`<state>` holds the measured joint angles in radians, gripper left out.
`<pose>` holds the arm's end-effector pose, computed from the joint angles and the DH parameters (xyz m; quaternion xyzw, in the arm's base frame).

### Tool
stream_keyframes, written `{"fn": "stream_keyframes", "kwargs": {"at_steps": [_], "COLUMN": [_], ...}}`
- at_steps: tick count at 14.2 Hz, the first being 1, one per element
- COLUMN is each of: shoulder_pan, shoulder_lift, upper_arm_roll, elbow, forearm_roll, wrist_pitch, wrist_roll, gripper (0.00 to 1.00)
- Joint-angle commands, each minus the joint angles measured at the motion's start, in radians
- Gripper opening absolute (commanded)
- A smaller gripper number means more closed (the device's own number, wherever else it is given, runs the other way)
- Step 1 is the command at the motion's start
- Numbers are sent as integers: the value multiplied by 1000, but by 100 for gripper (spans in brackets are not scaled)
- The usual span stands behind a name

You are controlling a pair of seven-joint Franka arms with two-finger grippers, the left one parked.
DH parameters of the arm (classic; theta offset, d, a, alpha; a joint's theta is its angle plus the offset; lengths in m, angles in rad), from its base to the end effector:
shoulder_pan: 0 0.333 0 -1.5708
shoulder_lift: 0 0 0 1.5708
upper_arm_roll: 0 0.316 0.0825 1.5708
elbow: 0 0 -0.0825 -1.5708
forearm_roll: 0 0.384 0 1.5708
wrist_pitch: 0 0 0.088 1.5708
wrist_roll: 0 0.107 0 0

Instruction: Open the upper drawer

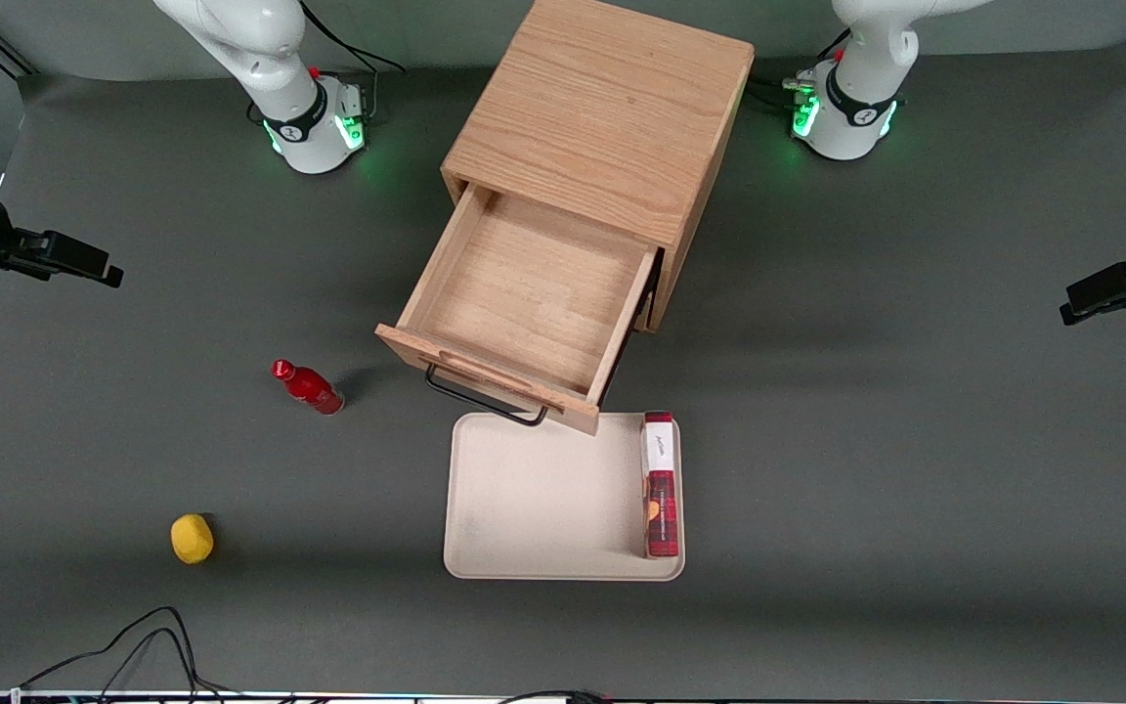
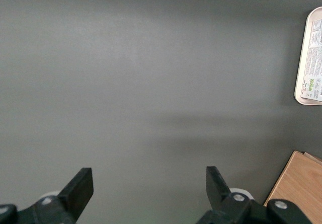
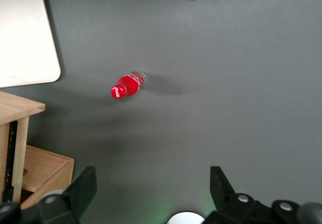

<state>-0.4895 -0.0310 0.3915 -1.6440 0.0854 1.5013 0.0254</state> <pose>0.5346 -0.0398 0.6005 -0.9958 0.0614 0.0556 0.0388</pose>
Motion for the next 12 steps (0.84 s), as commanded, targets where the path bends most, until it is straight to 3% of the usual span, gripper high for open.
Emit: {"fn": "stream_keyframes", "kwargs": {"at_steps": [1,2,5,7,10,12], "shoulder_pan": [110,202,409,550,528,479], "shoulder_lift": [13,14,23,51,85,100], "upper_arm_roll": [-105,-199,-359,-478,-480,-429], "elbow": [50,52,58,79,134,148], "forearm_roll": [10,8,1,-39,-36,-39], "wrist_pitch": [-61,-61,-59,-56,-58,-56], "wrist_roll": [-56,-55,-58,-55,-36,-12], "gripper": [100,100,100,100,100,100]}}
